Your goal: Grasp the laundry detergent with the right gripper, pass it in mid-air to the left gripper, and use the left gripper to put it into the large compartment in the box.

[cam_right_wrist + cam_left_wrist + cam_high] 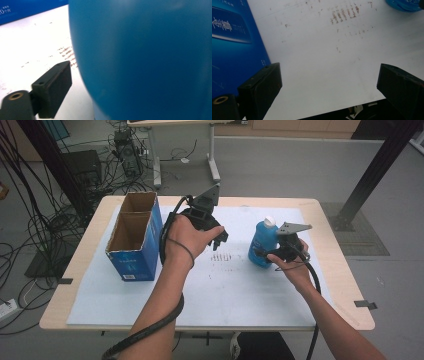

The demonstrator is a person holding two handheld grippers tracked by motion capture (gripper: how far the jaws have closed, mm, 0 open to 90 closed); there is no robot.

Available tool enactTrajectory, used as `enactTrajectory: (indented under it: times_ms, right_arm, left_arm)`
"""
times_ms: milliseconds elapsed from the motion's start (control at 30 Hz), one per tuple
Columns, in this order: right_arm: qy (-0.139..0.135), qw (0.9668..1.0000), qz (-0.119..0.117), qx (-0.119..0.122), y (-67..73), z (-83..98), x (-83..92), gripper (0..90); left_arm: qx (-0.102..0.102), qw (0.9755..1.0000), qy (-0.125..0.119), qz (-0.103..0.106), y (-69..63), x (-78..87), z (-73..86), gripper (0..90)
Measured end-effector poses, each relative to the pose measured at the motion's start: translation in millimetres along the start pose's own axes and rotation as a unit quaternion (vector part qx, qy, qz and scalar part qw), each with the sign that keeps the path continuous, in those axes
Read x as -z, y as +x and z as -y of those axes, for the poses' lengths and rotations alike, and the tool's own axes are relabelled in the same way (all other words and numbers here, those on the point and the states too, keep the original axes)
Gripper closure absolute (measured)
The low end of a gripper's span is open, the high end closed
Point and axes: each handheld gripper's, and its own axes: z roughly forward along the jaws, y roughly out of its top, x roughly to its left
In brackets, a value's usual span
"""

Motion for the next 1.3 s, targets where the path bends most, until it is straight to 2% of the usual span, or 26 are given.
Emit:
enactTrajectory:
  times_ms: [267, 300, 433, 700, 800, 1300]
  right_arm:
    - [-0.003, 1.0, -0.002, -0.003, 0.1, 2.8, -1.4, 20.6]
    - [-0.006, 1.0, -0.003, -0.001, 0.1, 2.9, -1.7, 24.6]
    - [-0.008, 1.0, -0.005, -0.003, -0.6, 2.9, -2.5, 29.9]
    - [-0.006, 0.9998, -0.004, -0.018, -3.0, 6.5, -4.4, 40.5]
    - [-0.008, 0.9997, -0.006, -0.023, -4.5, 6.9, -4.5, 41.2]
    - [-0.007, 0.9998, -0.006, -0.018, -4.3, 6.7, -4.3, 42.3]
  left_arm:
    - [0.002, 1.0, 0.0, -0.001, 1.1, -0.9, 0.6, 6.4]
    - [0.002, 1.0, 0.0, -0.001, 1.5, -1.0, 0.8, 6.4]
    - [0.003, 1.0, 0.0, -0.003, 1.7, -1.0, 1.4, 6.4]
    - [0.002, 1.0, 0.0, -0.004, 2.4, -0.2, 1.8, 6.4]
    - [0.002, 1.0, -0.001, -0.004, 2.5, -0.2, 1.8, 6.4]
    - [0.001, 1.0, 0.002, -0.006, 1.9, -0.7, 2.3, 6.4]
